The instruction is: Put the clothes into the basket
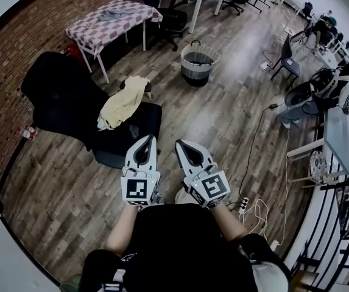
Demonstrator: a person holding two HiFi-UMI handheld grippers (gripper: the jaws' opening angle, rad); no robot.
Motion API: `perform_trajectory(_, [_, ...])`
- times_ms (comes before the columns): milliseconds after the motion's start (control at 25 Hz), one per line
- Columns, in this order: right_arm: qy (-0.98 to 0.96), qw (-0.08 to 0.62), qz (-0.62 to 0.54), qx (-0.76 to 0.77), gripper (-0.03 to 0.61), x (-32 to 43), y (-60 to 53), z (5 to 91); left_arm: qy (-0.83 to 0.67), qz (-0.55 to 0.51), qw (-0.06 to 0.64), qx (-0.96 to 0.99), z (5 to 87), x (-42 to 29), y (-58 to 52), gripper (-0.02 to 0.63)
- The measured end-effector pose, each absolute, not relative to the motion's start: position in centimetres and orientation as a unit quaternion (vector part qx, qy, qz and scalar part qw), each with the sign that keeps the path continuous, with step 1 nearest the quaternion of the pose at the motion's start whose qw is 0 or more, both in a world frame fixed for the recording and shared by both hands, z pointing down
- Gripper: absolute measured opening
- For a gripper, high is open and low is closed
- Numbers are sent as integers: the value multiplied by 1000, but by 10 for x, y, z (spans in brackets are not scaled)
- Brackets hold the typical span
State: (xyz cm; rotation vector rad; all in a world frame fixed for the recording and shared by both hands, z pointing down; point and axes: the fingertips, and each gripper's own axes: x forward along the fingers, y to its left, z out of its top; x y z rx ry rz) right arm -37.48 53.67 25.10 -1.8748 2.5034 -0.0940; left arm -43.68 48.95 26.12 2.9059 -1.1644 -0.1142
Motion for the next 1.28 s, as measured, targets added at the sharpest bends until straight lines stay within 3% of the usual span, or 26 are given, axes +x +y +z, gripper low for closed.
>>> perform_trajectory(480, [802,12,-44,-595,8,-340,470,262,-385,-11,2,923,274,-414,426,14])
perform_trajectory(1280, [860,-3,-51,-508,8,-187,304,261,-468,-8,10,883,271,-263,276,14])
